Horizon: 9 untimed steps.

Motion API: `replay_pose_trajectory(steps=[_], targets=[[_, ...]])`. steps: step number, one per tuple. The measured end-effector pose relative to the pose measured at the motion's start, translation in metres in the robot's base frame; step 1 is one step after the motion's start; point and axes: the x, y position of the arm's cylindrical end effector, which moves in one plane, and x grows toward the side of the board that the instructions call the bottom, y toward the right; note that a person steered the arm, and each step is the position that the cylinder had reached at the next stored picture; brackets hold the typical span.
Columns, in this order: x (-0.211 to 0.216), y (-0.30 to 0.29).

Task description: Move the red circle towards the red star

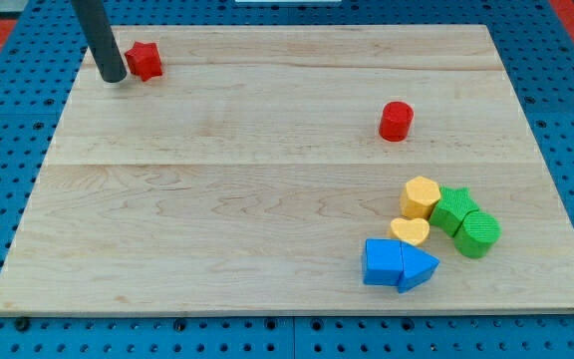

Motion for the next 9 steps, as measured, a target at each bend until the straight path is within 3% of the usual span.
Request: replay_pose_trajectory(steps=[2, 4, 5, 6, 7, 8, 9], targets=[[-0.011, 0.038], [0.119, 0.143], [0.132, 0.233], [0.119, 0.322], [0.11, 0.372], [0.104, 0.416], [0.07, 0.412]])
